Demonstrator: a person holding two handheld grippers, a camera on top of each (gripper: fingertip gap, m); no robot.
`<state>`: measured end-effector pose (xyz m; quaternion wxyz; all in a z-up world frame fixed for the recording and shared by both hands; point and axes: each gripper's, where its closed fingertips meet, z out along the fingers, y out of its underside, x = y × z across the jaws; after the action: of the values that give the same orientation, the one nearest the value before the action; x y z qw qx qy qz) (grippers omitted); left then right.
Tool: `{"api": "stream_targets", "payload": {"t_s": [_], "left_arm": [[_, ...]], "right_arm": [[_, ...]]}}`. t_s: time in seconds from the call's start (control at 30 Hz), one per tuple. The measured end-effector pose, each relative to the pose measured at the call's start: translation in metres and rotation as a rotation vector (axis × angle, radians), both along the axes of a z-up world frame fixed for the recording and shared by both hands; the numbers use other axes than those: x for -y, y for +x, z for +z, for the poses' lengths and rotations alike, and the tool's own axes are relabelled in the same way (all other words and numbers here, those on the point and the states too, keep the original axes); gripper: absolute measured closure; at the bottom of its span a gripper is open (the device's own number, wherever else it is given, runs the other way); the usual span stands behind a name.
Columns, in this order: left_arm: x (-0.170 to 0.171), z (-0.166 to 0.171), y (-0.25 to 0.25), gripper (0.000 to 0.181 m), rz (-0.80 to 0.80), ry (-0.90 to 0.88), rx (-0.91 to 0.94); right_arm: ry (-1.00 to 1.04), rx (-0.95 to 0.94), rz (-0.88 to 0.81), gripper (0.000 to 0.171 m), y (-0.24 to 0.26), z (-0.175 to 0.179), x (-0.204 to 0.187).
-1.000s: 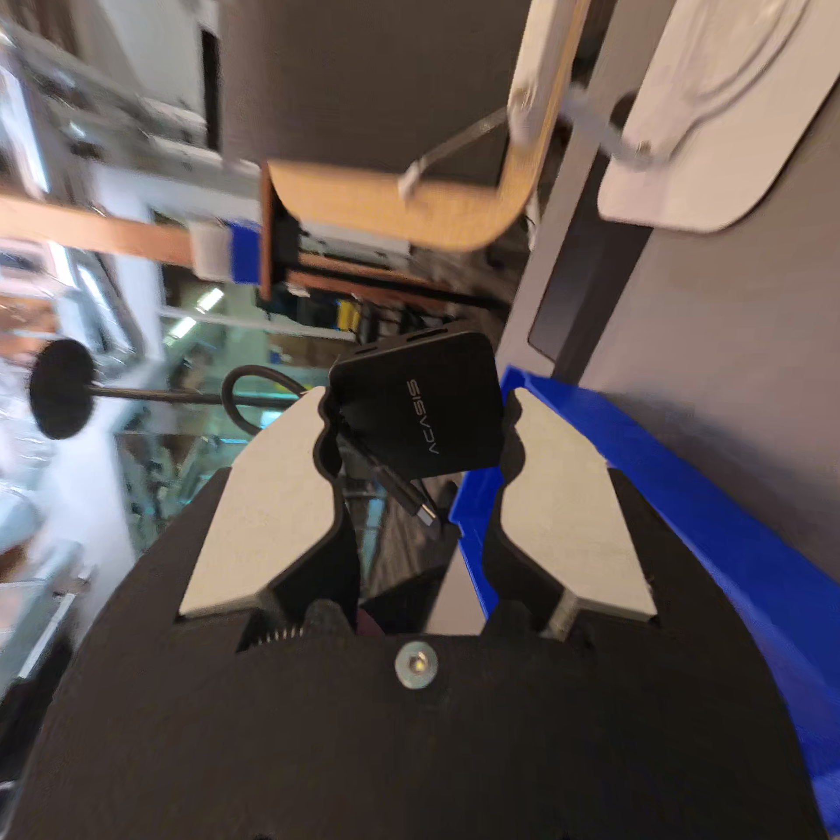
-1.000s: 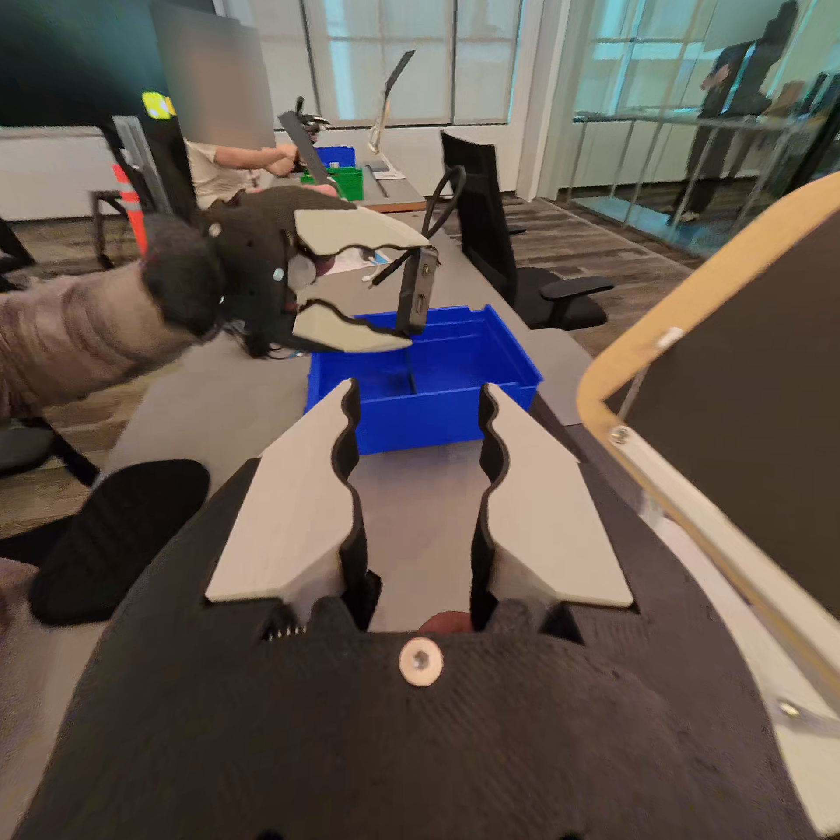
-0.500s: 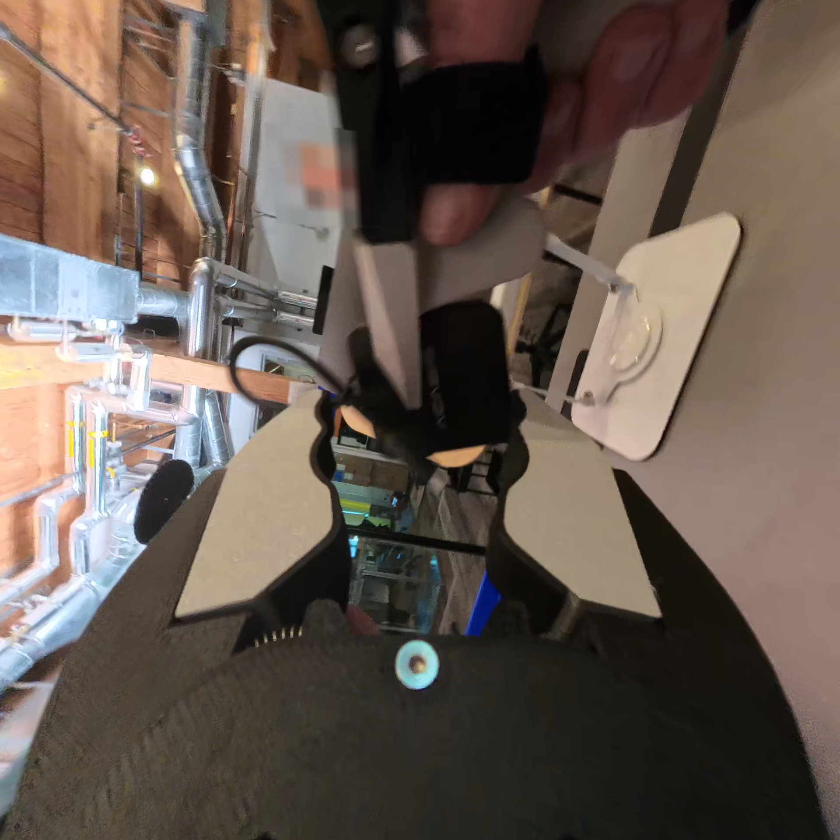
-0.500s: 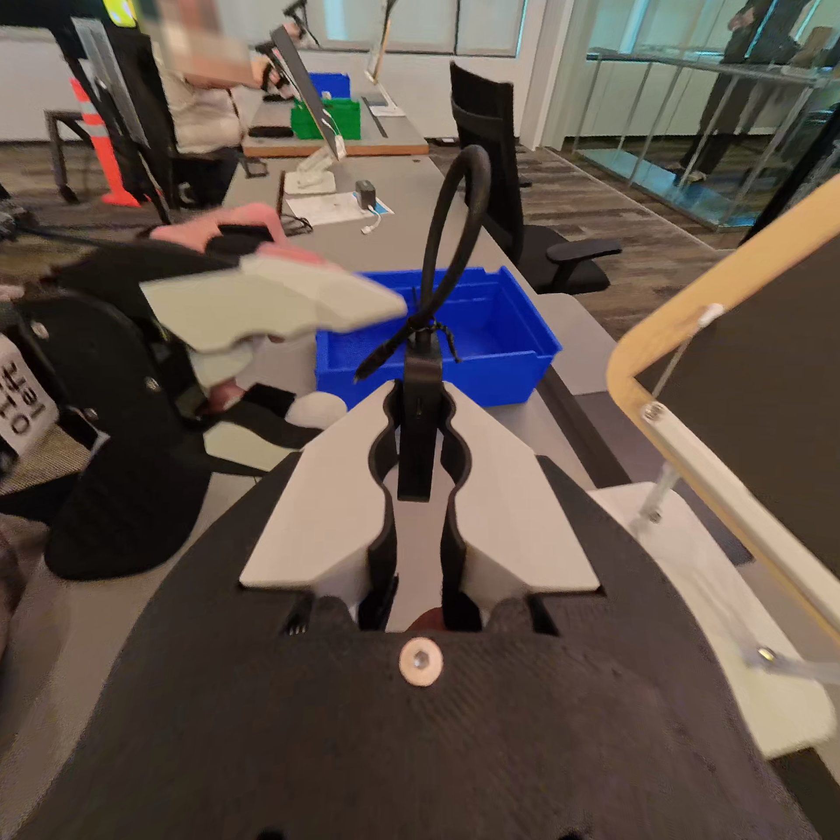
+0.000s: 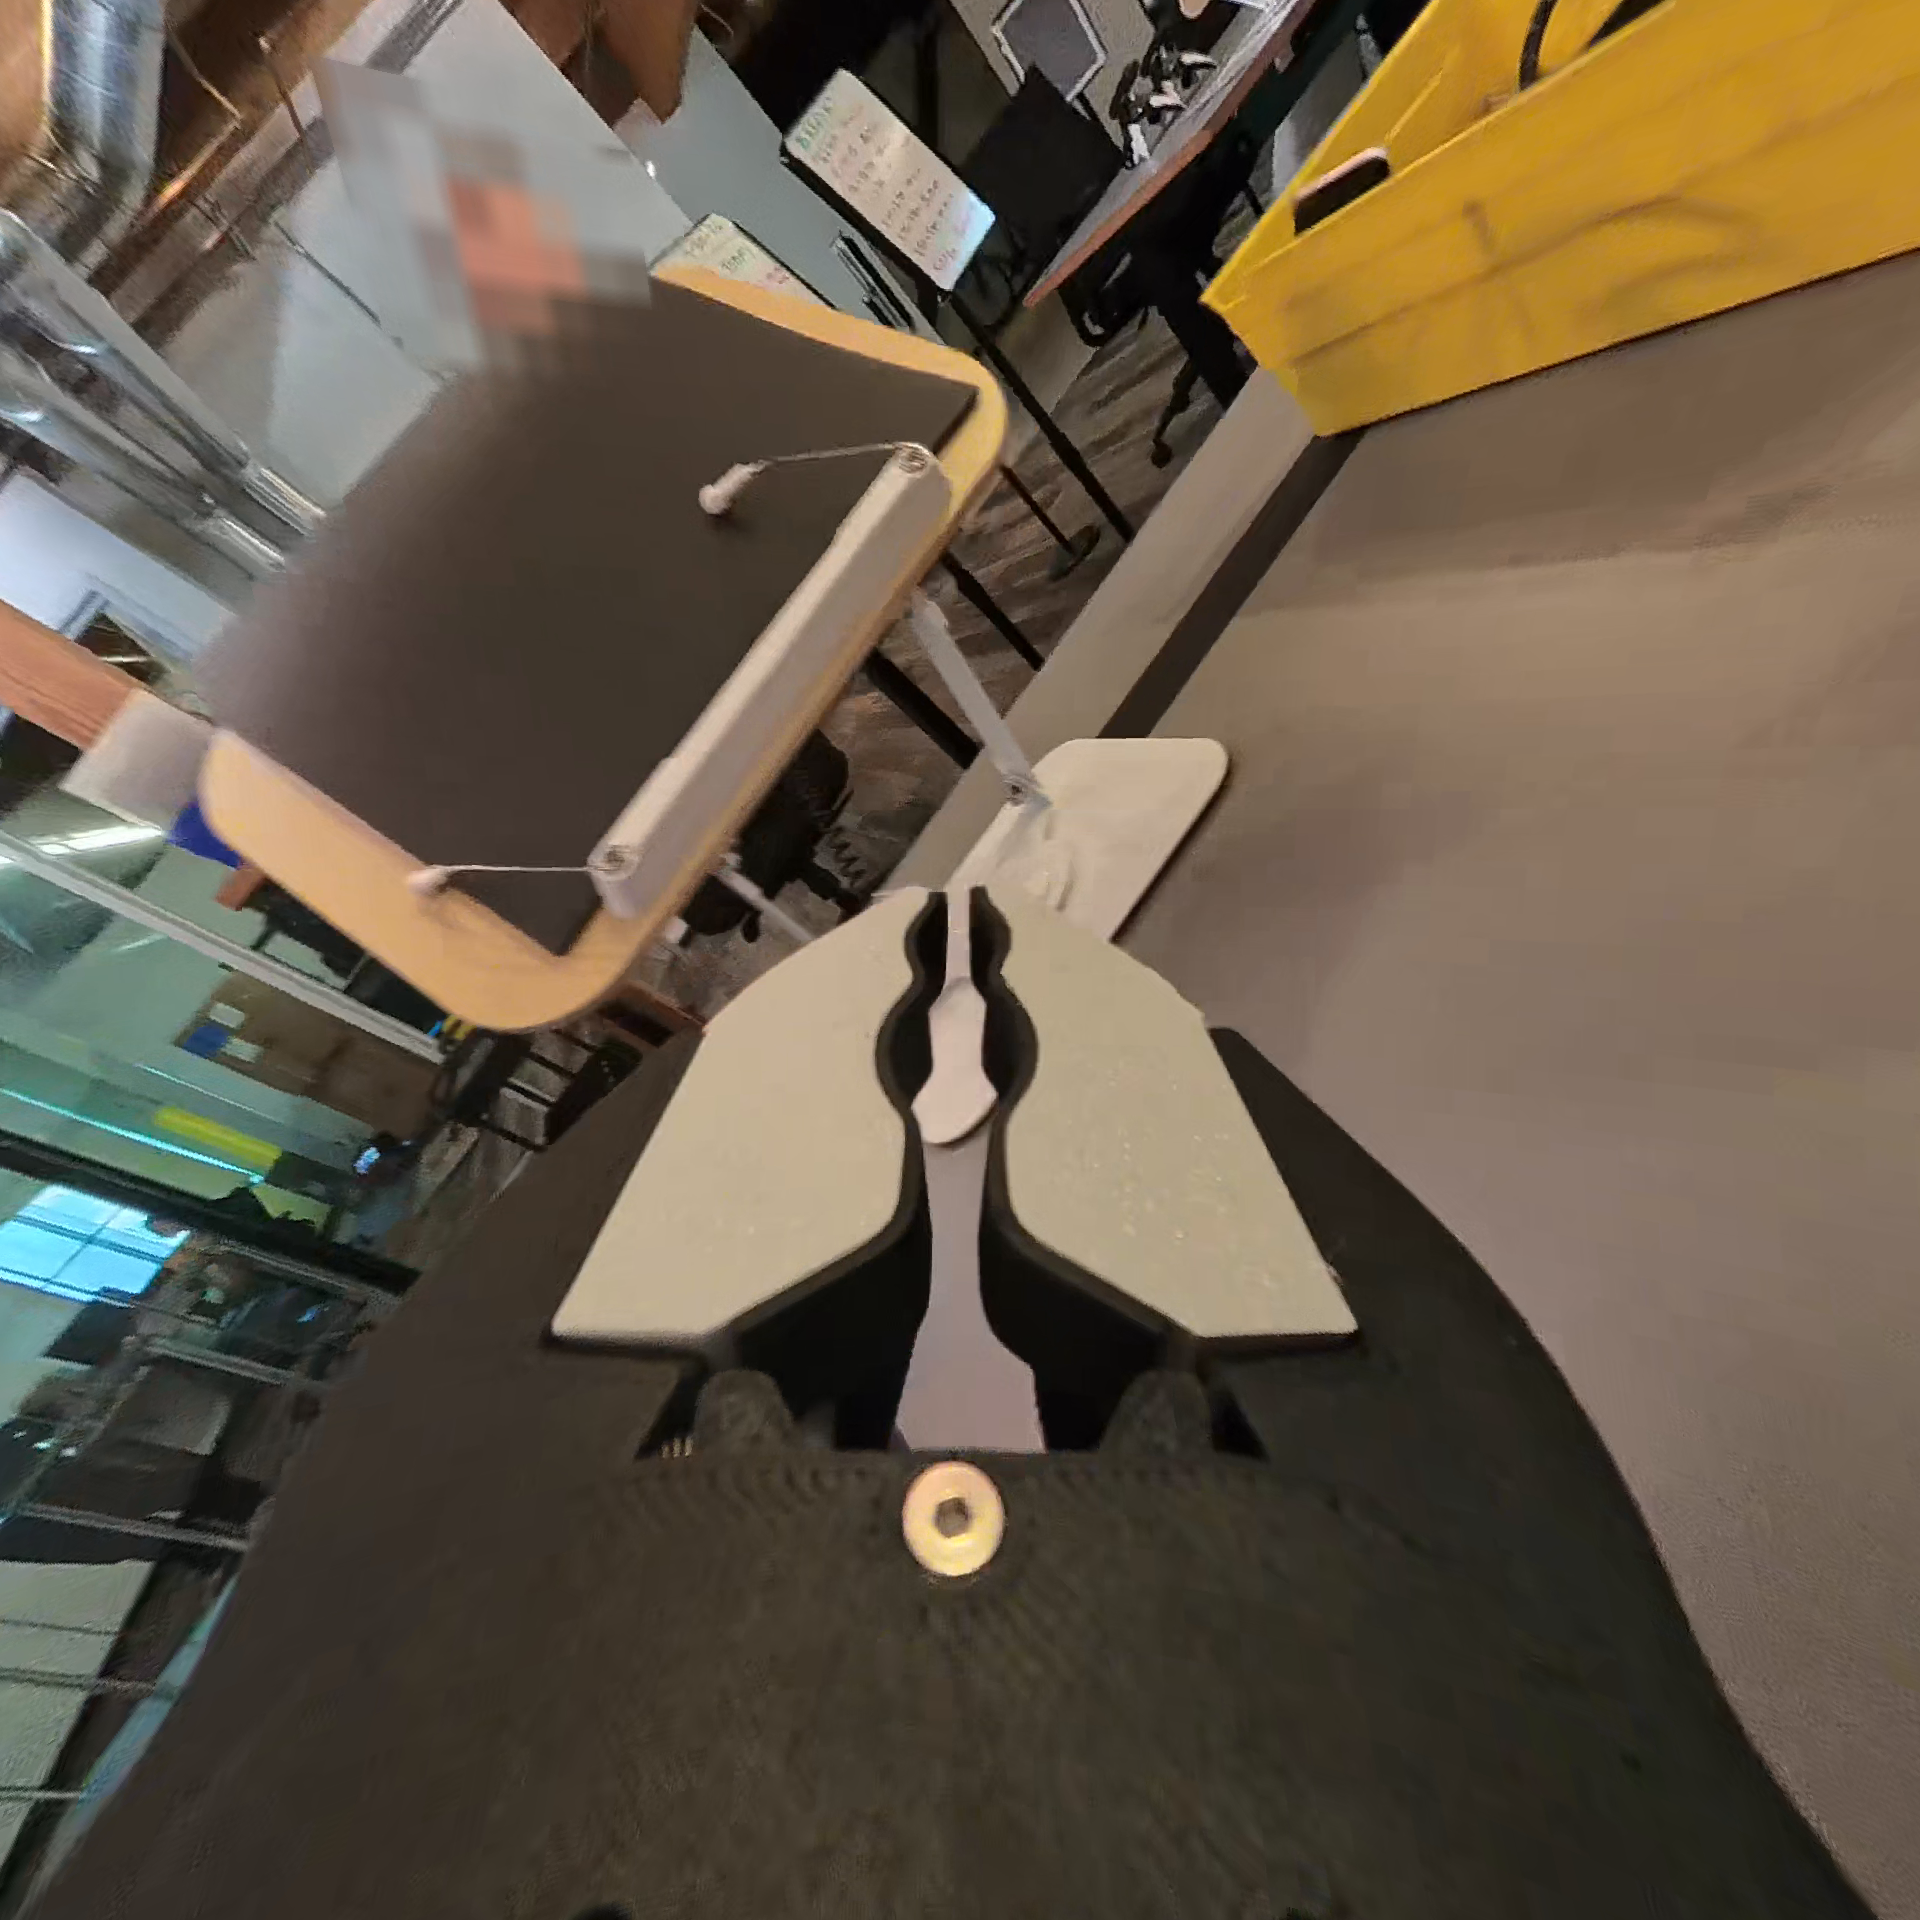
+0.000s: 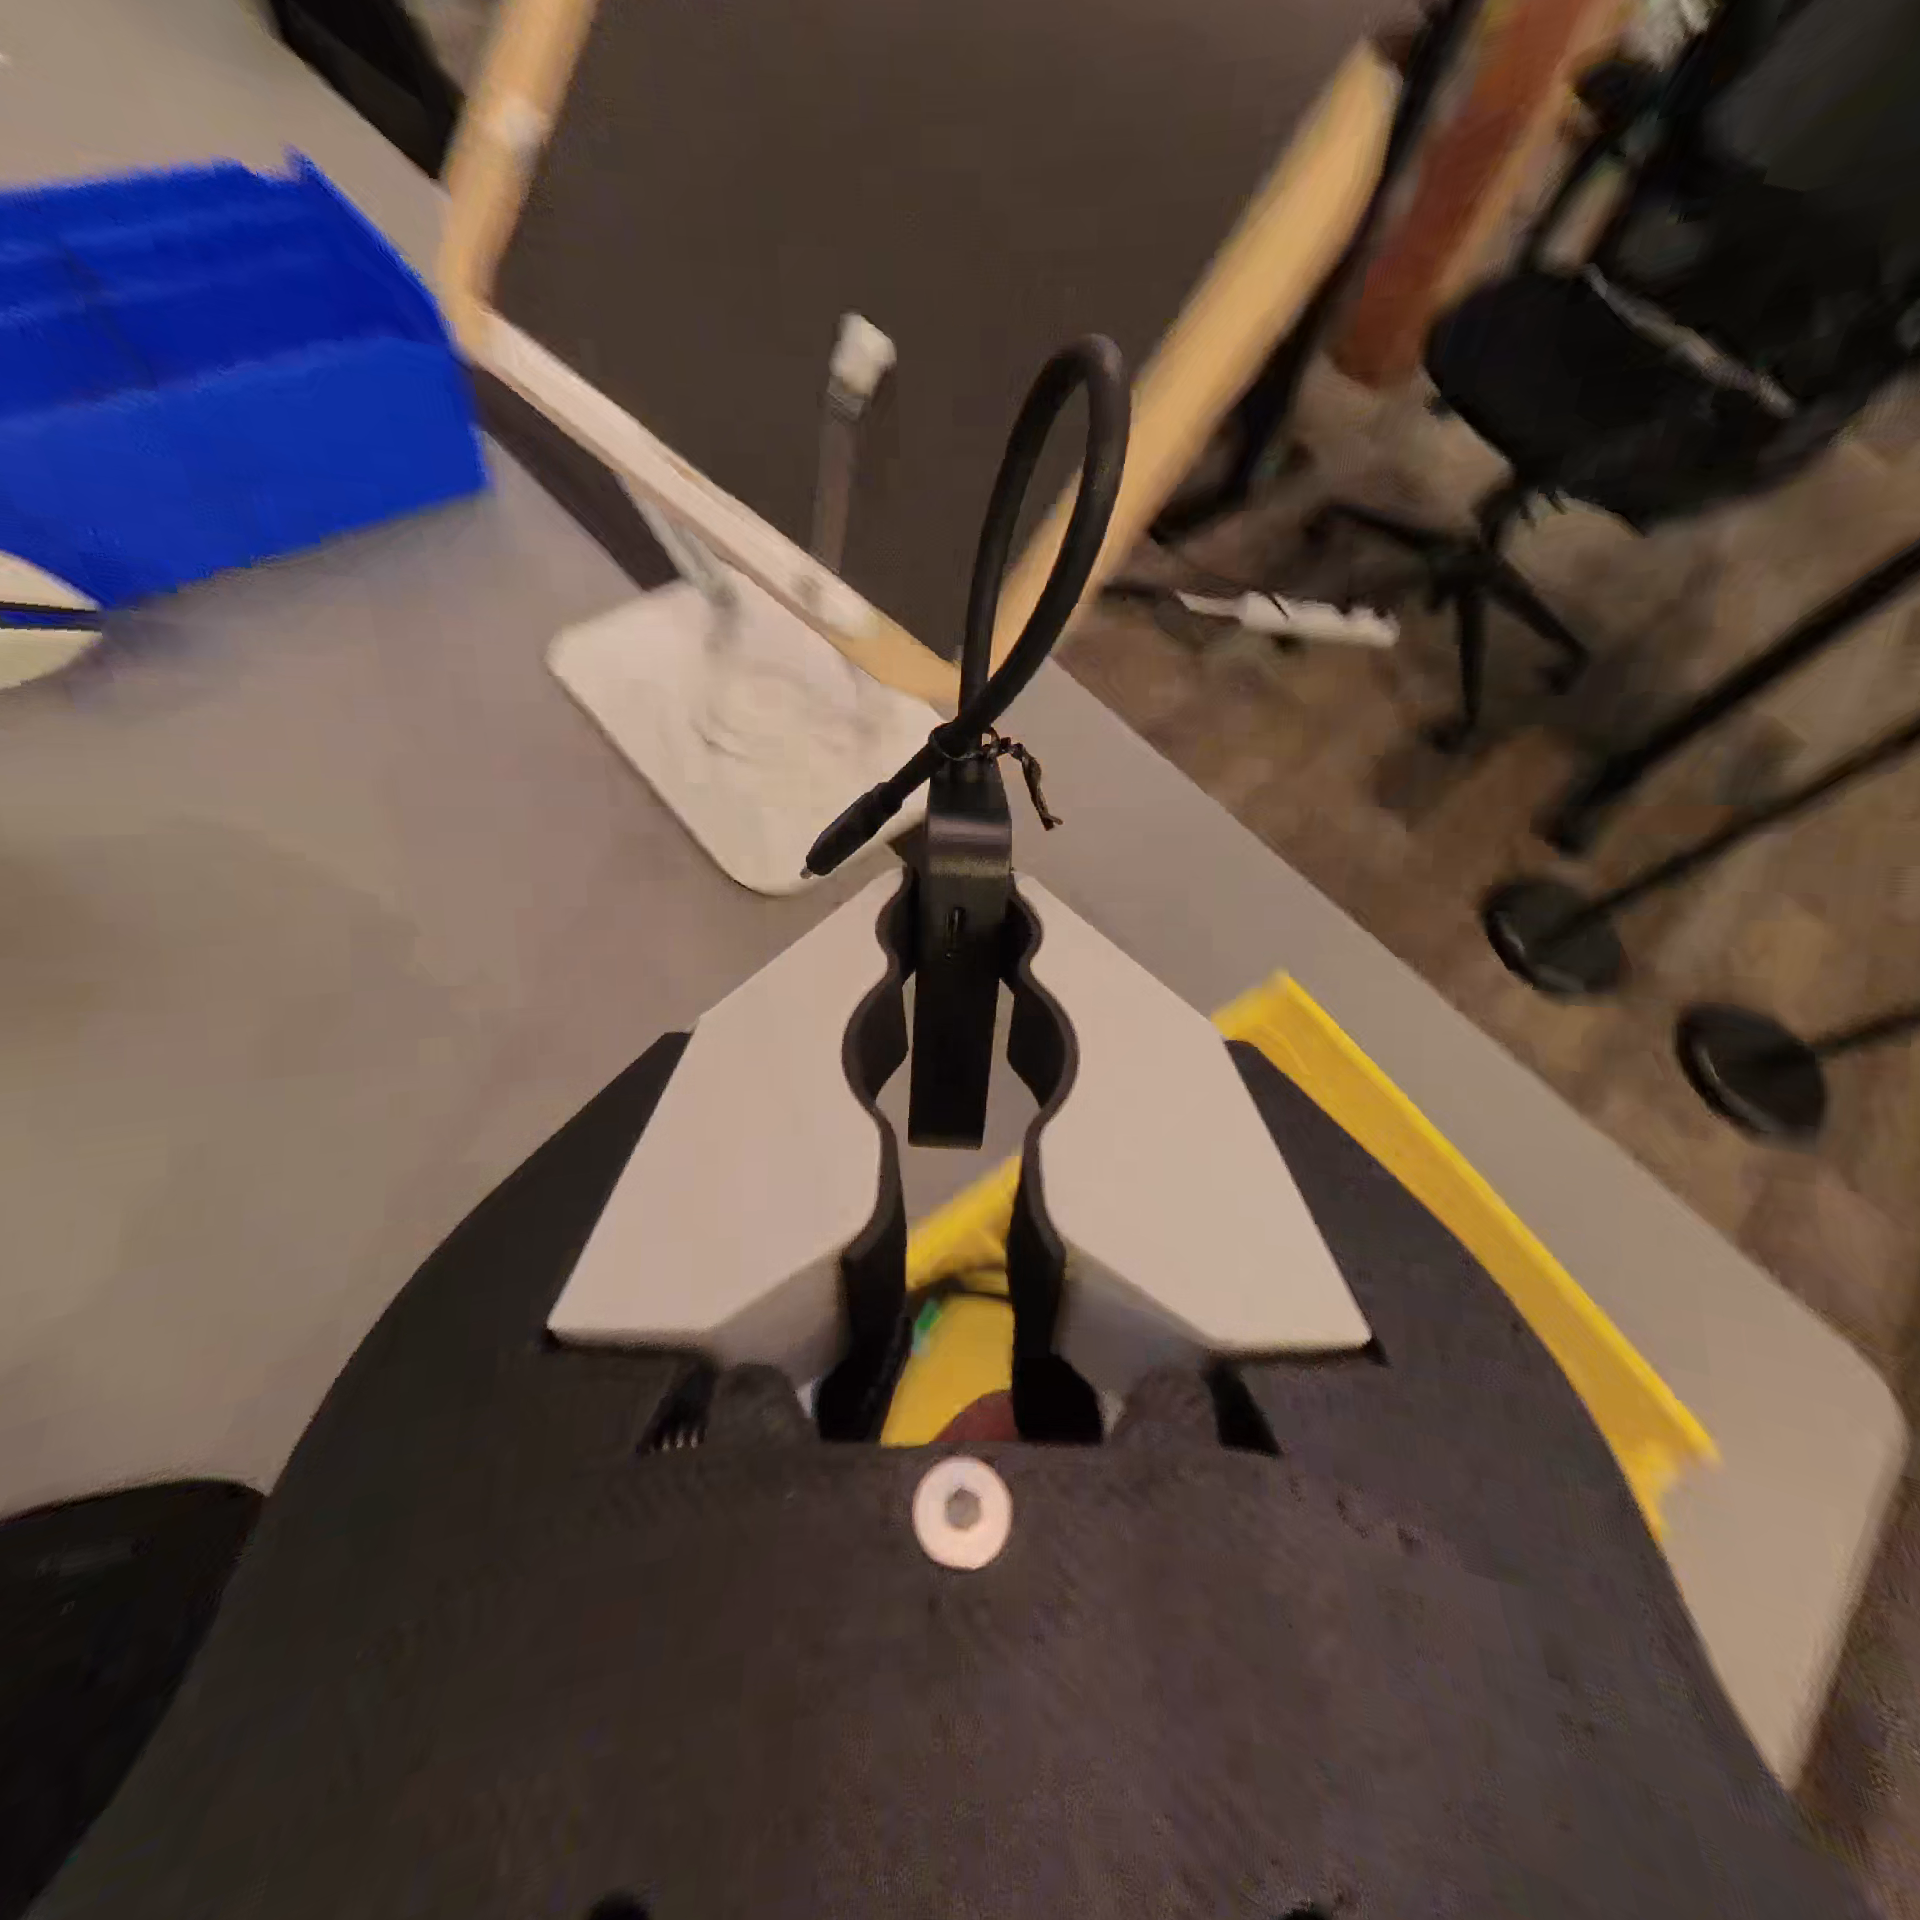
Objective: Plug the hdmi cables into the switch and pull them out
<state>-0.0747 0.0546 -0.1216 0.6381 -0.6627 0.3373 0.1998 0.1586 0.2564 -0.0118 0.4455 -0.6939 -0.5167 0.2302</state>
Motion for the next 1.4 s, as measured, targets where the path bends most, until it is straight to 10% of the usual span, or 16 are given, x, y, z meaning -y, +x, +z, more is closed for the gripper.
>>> {"api": "stream_targets", "payload": {"t_s": [0.23, 0.53, 0.6, 0.73, 1.0, 1.23, 1.4], "left_arm": [[-0.008, -0.046, 0.016, 0.173, -0.036, -0.068, -0.074], [-0.009, -0.069, 0.018, 0.167, -0.052, -0.155, -0.049], [-0.009, -0.072, 0.019, 0.164, -0.053, -0.164, -0.059], [-0.010, -0.062, 0.016, 0.156, -0.048, -0.140, -0.028], [0.012, 0.028, -0.042, 0.108, 0.107, -0.103, 0.084], [0.083, 0.072, -0.203, 0.081, 0.512, -0.138, 0.298], [0.149, 0.031, -0.287, 0.069, 0.718, -0.238, 0.508]], "right_arm": [[-0.246, 0.239, -0.225, 0.161, 0.103, -0.090, -0.085], [-0.475, 0.378, -0.311, 0.153, 0.118, -0.184, -0.127], [-0.436, 0.431, -0.375, 0.124, 0.127, -0.187, -0.139], [-0.282, 0.461, -0.421, 0.118, 0.139, -0.156, -0.148], [-0.045, 0.325, -0.479, 0.103, 0.187, -0.071, -0.082], [-0.058, 0.298, -0.595, 0.098, 0.243, -0.124, -0.019], [-0.060, 0.245, -0.722, 0.116, 0.272, -0.165, -0.013]]}}
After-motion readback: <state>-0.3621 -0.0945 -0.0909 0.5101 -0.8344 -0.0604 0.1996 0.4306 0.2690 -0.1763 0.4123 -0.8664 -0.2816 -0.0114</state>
